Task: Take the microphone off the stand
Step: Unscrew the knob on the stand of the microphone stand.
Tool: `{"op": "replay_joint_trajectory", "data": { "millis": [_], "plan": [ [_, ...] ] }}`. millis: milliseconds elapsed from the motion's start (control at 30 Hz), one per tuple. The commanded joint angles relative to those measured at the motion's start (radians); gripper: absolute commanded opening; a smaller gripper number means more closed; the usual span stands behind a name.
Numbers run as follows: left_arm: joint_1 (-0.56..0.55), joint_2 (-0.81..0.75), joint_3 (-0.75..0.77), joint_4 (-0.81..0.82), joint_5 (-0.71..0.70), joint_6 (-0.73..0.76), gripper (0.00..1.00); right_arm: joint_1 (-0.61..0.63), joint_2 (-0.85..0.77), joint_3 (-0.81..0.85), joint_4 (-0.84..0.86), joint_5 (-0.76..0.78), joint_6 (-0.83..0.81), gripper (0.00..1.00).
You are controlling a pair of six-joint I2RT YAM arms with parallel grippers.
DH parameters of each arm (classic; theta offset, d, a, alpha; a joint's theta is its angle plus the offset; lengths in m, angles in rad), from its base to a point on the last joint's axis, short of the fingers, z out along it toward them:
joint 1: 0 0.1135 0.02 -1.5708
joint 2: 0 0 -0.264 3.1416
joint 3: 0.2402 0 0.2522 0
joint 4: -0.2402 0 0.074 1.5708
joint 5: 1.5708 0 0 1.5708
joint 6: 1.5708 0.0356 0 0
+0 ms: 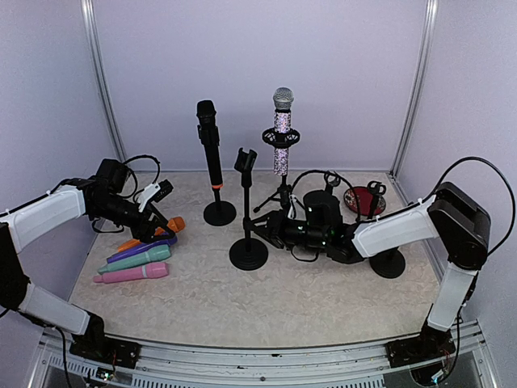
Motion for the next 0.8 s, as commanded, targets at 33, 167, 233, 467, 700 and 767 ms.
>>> {"op": "replay_joint_trajectory", "data": {
  "millis": [33, 167, 233, 467, 700, 767],
  "plan": [
    [-0.002, -0.002, 0.015, 0.001, 0.015, 0.013, 0.63, 0.016, -0.012, 0.031, -0.038, 0.07, -0.014, 0.28],
    [0.0, -0.005, 0.01, 0.0, 0.016, 0.013, 0.63, 0.029, -0.012, 0.03, -0.029, 0.098, -0.012, 0.2],
    [0.0, -0.005, 0.01, 0.0, 0.015, 0.013, 0.63, 0.036, -0.015, 0.031, -0.029, 0.116, -0.017, 0.17],
    [0.001, -0.006, 0.009, 0.0, 0.018, 0.014, 0.63, 0.079, -0.049, 0.071, -0.152, 0.234, -0.113, 0.04],
    [0.002, -0.009, 0.006, 0.0, 0.021, 0.014, 0.63, 0.136, -0.075, 0.136, -0.354, 0.435, -0.268, 0.0],
    [0.0, -0.009, 0.006, 0.0, 0.023, 0.015, 0.63, 0.155, -0.075, 0.161, -0.412, 0.498, -0.317, 0.0]
  ]
}}
